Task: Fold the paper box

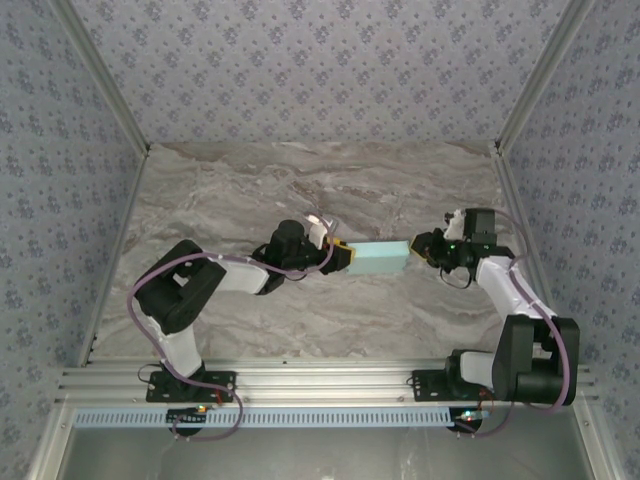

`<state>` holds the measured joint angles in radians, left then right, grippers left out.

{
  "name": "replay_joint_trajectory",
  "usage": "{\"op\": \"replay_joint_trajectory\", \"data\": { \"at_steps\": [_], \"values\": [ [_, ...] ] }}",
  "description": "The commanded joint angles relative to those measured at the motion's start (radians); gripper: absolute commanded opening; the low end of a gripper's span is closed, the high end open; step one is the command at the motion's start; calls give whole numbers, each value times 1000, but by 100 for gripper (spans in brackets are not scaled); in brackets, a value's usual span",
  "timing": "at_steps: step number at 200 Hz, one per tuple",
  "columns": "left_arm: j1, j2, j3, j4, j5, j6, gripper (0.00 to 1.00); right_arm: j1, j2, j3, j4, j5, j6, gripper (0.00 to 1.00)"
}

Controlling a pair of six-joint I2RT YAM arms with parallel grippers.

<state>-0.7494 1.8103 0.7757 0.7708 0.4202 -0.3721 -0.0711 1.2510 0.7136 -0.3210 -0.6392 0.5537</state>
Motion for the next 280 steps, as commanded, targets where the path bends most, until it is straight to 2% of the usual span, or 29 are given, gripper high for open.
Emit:
{"op": "replay_joint_trajectory", "data": {
  "at_steps": [1, 26, 53, 78, 103, 124, 136, 162, 206, 210, 217, 224, 241, 256, 261, 267, 280],
  "values": [
    [-7, 66, -52, -231, -87, 80, 48, 2, -19, 92, -192, 66, -100, 21],
    [-7, 68, -36, -260, -84, 89, 48, 4, -36, 141, -269, 93, -159, 26],
    [-7, 61, -41, -263, -92, 86, 48, 21, -20, 137, -259, 24, -170, 32],
    [-7, 58, -33, -285, -91, 96, 49, 43, 15, 109, -227, 46, -162, 35],
    [-7, 55, -43, -276, -93, 92, 49, 11, 102, 36, -118, 42, -132, 33],
    [-3, 66, -42, -282, -100, 101, 49, -68, 166, -18, -8, 11, -80, 17],
    [-2, 66, -41, -289, -97, 95, 49, -58, 168, 2, -49, 37, -113, 16],
    [-2, 66, -41, -281, -95, 94, 50, -26, 113, 78, -172, 44, -160, 25],
    [-1, 58, -29, -298, -103, 101, 50, -6, -9, 190, -270, 96, -149, 40],
    [-2, 58, -27, -298, -104, 103, 50, -2, -7, 202, -275, 104, -150, 45],
    [-1, 57, -25, -302, -107, 108, 51, 6, 0, 222, -304, 123, -141, 63],
    [-1, 58, -20, -312, -111, 112, 51, 20, 11, 241, -322, 148, -113, 74],
    [-1, 50, -3, -358, -115, 120, 51, 55, 38, 278, -367, 166, 63, 84],
    [-2, 41, -11, -346, -117, 114, 51, 106, 39, 267, -387, 225, 386, 87],
    [-2, 41, -15, -334, -117, 111, 51, 129, 33, 248, -382, 239, 480, 95],
    [-1, 43, -16, -324, -116, 111, 51, 155, 26, 226, -362, 252, 578, 99],
    [-1, 46, -9, -331, -121, 112, 51, 210, 24, 201, -306, 265, 702, 100]
  ]
}}
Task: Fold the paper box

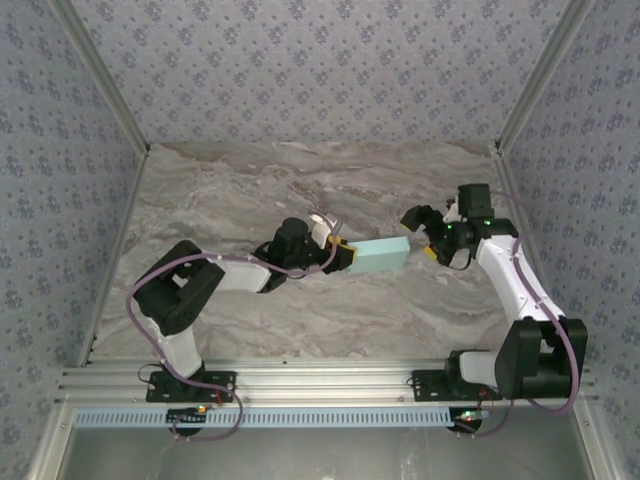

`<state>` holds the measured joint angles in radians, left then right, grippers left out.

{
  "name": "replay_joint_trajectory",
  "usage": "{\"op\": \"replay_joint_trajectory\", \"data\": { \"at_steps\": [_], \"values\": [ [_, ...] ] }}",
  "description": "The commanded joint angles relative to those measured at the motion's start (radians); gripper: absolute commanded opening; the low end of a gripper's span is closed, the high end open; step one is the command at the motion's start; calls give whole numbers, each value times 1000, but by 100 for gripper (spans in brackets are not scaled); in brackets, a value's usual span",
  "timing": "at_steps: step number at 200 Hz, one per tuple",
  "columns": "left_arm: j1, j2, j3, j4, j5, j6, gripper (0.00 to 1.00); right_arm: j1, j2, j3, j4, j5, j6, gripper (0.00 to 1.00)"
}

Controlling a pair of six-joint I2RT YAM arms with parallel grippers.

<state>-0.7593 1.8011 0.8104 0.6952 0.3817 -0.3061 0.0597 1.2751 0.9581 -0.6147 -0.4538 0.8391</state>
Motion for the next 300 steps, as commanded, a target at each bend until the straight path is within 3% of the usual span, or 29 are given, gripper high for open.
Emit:
{"op": "replay_joint_trajectory", "data": {
  "at_steps": [1, 53, 90, 109, 150, 172, 194, 211, 221, 233, 250, 269, 290, 300],
  "values": [
    [9, 55, -44, -255, -82, 46, 51, 83, 1, -44, -8, 81, 424, 100],
    [-3, 28, -82, -234, -108, 55, 52, 136, 140, -48, 119, 101, 665, 94],
    [-16, -14, -120, -197, -139, 59, 54, 200, 261, -28, 164, 49, 721, 86],
    [-17, -24, -124, -196, -146, 70, 55, 231, 276, -31, 152, 75, 728, 79],
    [-15, -133, -178, -159, -237, 65, 62, 264, 275, -78, 236, 80, 732, 52],
    [0, -237, -210, -177, -285, 54, 68, 283, 287, -88, 295, 69, 722, 47],
    [22, -399, -269, -208, -452, -6, 70, 334, 297, -79, 382, 66, 741, 47],
    [97, -518, -338, -200, -518, -76, 71, 407, 298, -62, 430, 121, 766, 47],
    [155, -578, -365, -230, -520, -121, 71, 450, 306, -51, 438, 154, 783, 50],
    [215, -647, -386, -281, -518, -142, 74, 491, 324, -31, 421, 168, 793, 59],
    [276, -740, -409, -359, -537, -143, 82, 540, 334, -2, 381, 173, 788, 70],
    [353, -836, -412, -498, -576, -165, 85, 610, 307, -29, 347, 210, 847, 75],
    [479, -918, -408, -602, -484, -197, 85, 714, 261, -44, 298, 279, 906, 79],
    [516, -946, -410, -625, -482, -196, 92, 748, 236, -19, 230, 335, 890, 81]
  ]
}}
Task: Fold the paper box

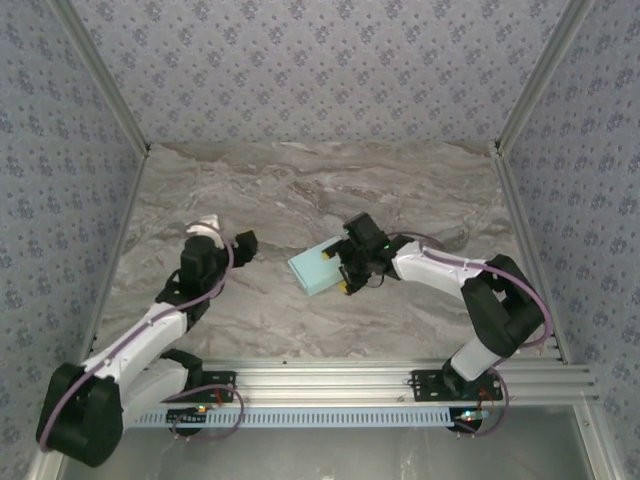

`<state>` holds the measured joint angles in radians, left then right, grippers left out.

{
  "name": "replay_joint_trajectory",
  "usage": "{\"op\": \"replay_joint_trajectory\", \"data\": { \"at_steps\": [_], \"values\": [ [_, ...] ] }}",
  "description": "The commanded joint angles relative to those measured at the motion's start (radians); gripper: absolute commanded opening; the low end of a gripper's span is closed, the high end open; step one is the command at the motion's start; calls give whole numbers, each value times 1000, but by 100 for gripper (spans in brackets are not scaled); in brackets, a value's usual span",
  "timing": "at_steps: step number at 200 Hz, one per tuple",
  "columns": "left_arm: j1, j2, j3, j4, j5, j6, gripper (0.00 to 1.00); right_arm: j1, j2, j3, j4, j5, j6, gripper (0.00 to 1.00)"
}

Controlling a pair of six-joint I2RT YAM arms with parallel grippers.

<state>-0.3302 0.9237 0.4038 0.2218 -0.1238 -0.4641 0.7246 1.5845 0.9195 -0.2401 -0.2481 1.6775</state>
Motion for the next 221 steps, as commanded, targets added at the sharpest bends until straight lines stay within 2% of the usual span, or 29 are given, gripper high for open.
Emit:
{"op": "replay_joint_trajectory", "data": {
  "at_steps": [1, 9, 29, 36, 63, 77, 88, 100, 107, 119, 128, 146, 159, 170, 181, 199, 221],
  "values": [
    [89, -71, -3, -154, 24, -37, 93, 86, -76, 23, -152, 136, 50, 82],
    [111, -83, -3, -170, 24, -27, 99, 101, -96, 53, -221, 189, 9, 84],
    [154, -89, 30, -238, 1, -1, 99, 106, -148, 133, -356, 359, -168, 94],
    [161, -85, 45, -260, -17, 12, 99, 105, -171, 141, -357, 417, -275, 100],
    [170, -50, 105, -338, -120, 75, 100, 104, -267, 179, -279, 557, -775, 100],
    [181, 2, 146, -378, -147, 129, 99, 108, -287, 222, -287, 677, -1014, 100],
    [184, 40, 159, -358, -110, 223, 99, 109, -303, 225, -235, 754, -1238, 100],
    [194, 75, 153, -301, 50, 400, 99, 111, -329, 176, -127, 813, -1521, 100],
    [194, 94, 154, -300, 116, 492, 99, 109, -351, 114, -3, 833, -1694, 100],
    [196, 132, 148, -277, 79, 497, 99, 75, -390, 0, 164, 828, -1891, 100],
    [203, 161, 134, -222, 72, 504, 100, 16, -419, -56, 225, 808, -1904, 100],
    [210, 206, 70, -35, 76, 515, 99, -133, -494, -175, 326, 737, -1794, 100],
    [219, 238, 46, 47, 78, 499, 99, -254, -554, -277, 412, 641, -1746, 100],
    [221, 273, 32, 106, 85, 499, 99, -345, -605, -353, 467, 535, -1758, 100],
    [221, 313, 17, 170, 93, 497, 99, -415, -640, -429, 524, 519, -1761, 100],
    [224, 358, 18, 234, 122, 503, 99, -545, -657, -526, 576, 471, -1734, 100],
    [233, 415, 16, 360, 151, 500, 99, -666, -613, -623, 718, 348, -1726, 100]
  ]
}}
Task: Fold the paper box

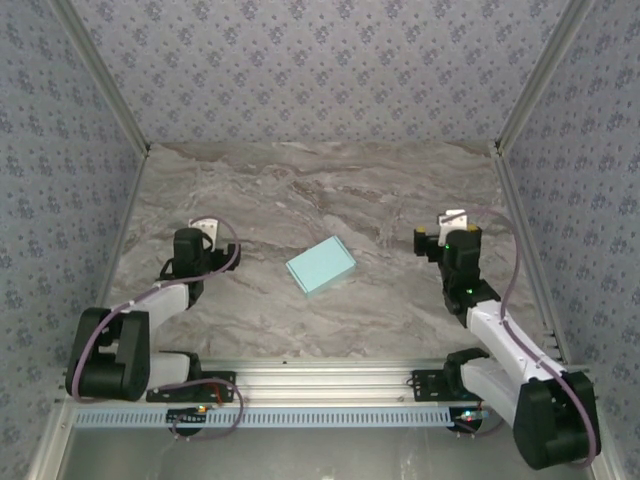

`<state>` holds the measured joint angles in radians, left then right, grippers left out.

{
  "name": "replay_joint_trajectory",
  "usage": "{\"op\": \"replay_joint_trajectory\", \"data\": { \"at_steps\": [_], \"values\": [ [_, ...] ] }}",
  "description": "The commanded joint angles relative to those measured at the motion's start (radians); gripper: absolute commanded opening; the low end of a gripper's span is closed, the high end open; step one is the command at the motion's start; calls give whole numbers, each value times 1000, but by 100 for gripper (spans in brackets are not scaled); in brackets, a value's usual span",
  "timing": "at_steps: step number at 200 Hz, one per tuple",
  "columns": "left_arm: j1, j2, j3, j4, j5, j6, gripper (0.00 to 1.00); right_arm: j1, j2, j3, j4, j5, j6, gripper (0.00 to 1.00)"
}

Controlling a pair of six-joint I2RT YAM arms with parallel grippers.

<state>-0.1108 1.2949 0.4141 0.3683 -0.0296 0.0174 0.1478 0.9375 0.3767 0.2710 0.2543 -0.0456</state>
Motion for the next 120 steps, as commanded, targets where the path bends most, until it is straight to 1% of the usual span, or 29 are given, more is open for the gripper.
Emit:
{"op": "replay_joint_trajectory", "data": {
  "at_steps": [1, 8, 19, 29, 39, 49, 58, 65, 71, 75, 83, 89, 97, 106, 113, 120],
  "values": [
    [14, 46, 11, 206, 57, 20, 99, -93, 40, -82, 214, -159, -3, 100],
    [15, 71, 46, 156, 63, 41, 99, -133, 80, -90, 245, -190, -6, 100],
    [16, 107, 78, 143, 89, 100, 99, -181, 151, -90, 291, -263, -23, 100],
    [26, 122, 78, 167, 98, 117, 99, -209, 233, -98, 361, -298, -11, 100],
    [73, 142, 45, 262, 131, 89, 99, -222, 307, -102, 457, -309, 20, 100],
    [137, 164, 31, 312, 180, 26, 99, -221, 353, -79, 481, -336, 19, 100],
    [180, 222, 15, 408, 217, -17, 99, -221, 408, -56, 516, -346, 31, 100],
    [187, 233, -21, 468, 211, -29, 99, -217, 456, -23, 490, -332, 29, 100],
    [187, 246, -29, 516, 235, -21, 99, -213, 504, -16, 523, -320, 30, 100],
    [182, 241, -27, 503, 249, -9, 99, -213, 535, -19, 550, -312, 33, 100],
    [176, 233, -24, 476, 242, 0, 99, -213, 592, -27, 623, -303, 42, 100],
    [178, 240, -29, 504, 241, -6, 99, -211, 597, -26, 633, -291, 43, 100],
    [181, 236, -17, 469, 232, -10, 99, -204, 574, -2, 543, -259, 41, 100],
    [183, 241, -15, 475, 219, -21, 99, -187, 587, -4, 574, -222, 35, 100],
    [183, 239, -12, 465, 218, -20, 99, -183, 579, 1, 544, -210, 33, 100],
    [184, 242, -14, 472, 217, -22, 99, -183, 587, -5, 574, -210, 33, 100]
  ]
}}
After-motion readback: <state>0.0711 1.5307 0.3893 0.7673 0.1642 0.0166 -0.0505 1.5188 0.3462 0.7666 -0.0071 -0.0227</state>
